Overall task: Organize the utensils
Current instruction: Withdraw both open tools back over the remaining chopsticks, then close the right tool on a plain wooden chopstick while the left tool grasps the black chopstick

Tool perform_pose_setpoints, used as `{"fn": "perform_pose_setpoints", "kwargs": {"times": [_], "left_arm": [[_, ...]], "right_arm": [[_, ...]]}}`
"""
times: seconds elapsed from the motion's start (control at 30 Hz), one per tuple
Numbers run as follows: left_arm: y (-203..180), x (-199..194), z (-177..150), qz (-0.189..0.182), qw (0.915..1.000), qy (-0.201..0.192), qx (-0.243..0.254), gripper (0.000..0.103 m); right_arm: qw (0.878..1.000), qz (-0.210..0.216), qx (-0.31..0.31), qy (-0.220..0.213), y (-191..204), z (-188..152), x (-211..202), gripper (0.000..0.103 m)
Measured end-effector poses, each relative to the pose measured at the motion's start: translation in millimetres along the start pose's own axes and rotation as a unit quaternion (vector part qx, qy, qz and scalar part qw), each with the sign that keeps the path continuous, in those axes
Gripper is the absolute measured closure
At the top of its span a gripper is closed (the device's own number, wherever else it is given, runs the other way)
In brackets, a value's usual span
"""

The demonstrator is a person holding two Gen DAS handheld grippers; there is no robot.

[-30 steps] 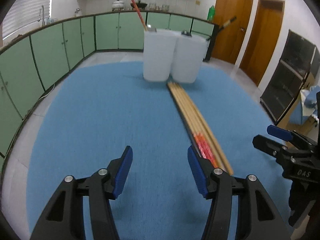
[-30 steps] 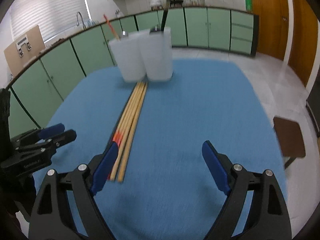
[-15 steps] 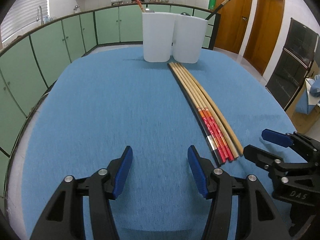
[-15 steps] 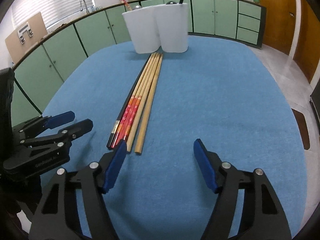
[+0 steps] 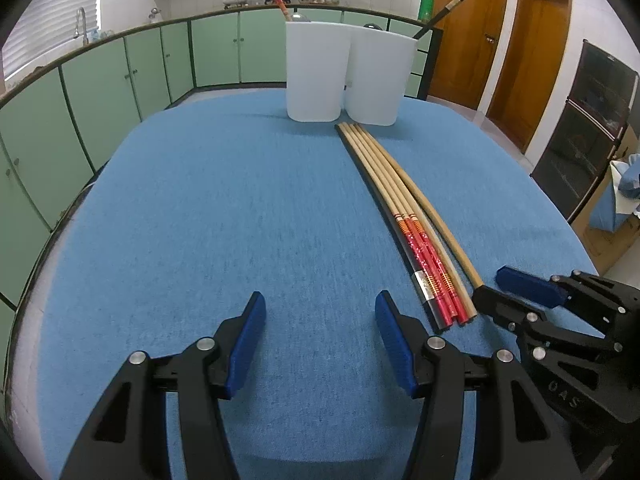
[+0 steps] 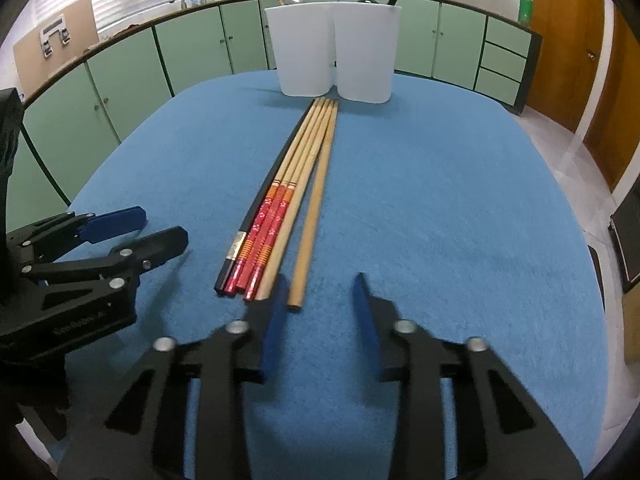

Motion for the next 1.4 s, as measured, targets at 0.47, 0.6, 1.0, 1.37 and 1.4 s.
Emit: {"fn": "perform_pose_setpoints", "kwargs": {"times": [0.47,0.6,1.0,1.37,1.4], "left_arm": [[-31.7,-4.4,5.1,-0.032,0.9992,-0.002,0.024,0.047],[-40.8,-3.9,6.3,-0.041,0.9987,0.001,0.032,0.047],[-29.5,0.7,-1.4,-0.007,0.9985,0.013,0.053,0.046],[-19.2,5.4,0.2,0.003,0.9994,0.014,0.031,0.045],[-19.8,5.9,0.6,0.004,0.9993,0.014,0.033,0.045]], "right_arm": [[0.999,-0.008,0.036,-0.006,-37.0,2.7,-8.0,0.097],[0.999,-0.007,0.042,-0.006,-41.4,2.0,-8.8,0.097],[0.999,-0.005,0.04,-0.006,-38.8,0.7,-10.1,0.097],[0.999,-0.004,0.036,-0.005,-38.7,0.6,-9.5,0.094],[0.999,-0.003,0.038,-0.005,-39.1,0.8,-9.4,0.094]]}}
Point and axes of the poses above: each gripper's, at about its wrist camera, not at the fingertips, and x roughly the way its jaws point, y to its left, z to its top, the point moved 7 cm from there along x, roughly the way its jaws point, and after that the axes turned 14 degrees about x, right-handed, at the moved point
